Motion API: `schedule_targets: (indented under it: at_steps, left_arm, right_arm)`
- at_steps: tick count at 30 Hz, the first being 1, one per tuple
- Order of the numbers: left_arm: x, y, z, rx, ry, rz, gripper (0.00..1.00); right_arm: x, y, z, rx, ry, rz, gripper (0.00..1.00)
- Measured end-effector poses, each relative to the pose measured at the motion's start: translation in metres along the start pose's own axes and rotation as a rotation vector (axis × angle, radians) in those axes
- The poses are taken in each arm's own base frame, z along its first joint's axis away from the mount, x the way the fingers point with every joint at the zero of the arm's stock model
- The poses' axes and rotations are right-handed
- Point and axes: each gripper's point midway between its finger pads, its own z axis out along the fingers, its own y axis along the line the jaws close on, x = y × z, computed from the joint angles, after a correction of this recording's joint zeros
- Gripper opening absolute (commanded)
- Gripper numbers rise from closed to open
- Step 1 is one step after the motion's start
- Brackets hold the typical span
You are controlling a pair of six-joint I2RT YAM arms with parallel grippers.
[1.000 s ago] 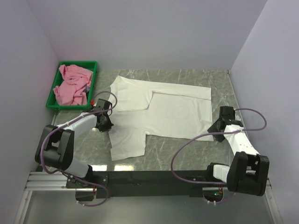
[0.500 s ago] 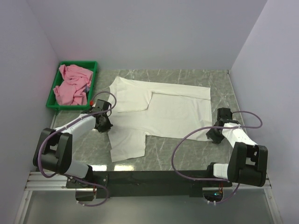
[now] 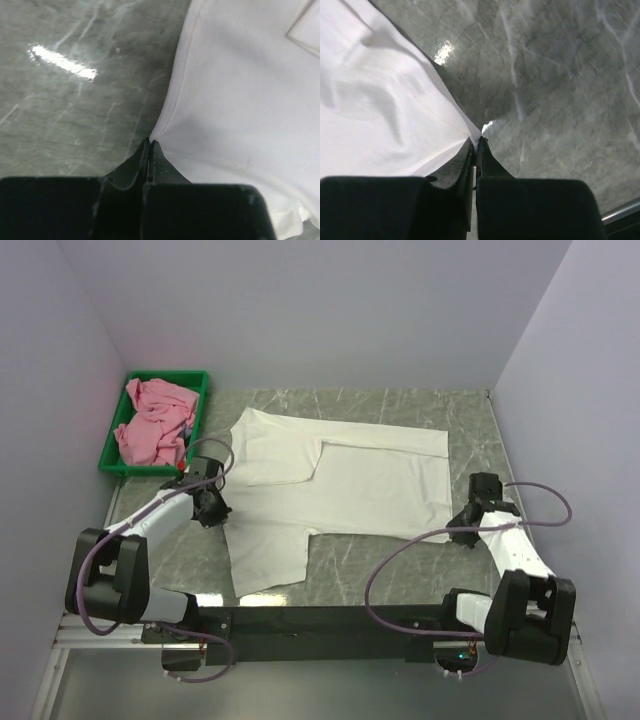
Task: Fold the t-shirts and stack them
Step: Fold the tshirt
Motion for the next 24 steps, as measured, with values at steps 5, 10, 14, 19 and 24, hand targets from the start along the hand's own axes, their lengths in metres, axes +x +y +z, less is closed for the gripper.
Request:
schedule_targets:
  at_steps: [5, 10, 14, 19, 24]
  left_arm:
    - [-0.002, 0.01, -0.009, 0.014, 0.0, -0.046, 0.01]
    - [-0.002, 0.011, -0.016, 0.029, 0.004, -0.052, 0.01]
    - [-0.002, 0.011, -0.02, 0.029, 0.019, -0.053, 0.01]
    - [-0.015, 0.001, -0.024, 0.042, 0.02, -0.044, 0.01]
    - [-0.032, -0.013, -0.024, 0.055, 0.034, -0.024, 0.01]
  right_arm:
    - [-0.004, -0.002, -0.02, -0.041, -0.05, 0.078, 0.0]
    - [-0.002, -0.002, -0.028, -0.071, -0.061, 0.1, 0.0]
    - [-0.002, -0.002, -0.028, -0.053, -0.035, 0.081, 0.0]
    - [-0.019, 0.01, -0.033, -0.057, -0.032, 0.033, 0.0]
    - [-0.042, 0.028, -0.035, -0.064, -0.031, -0.021, 0.0]
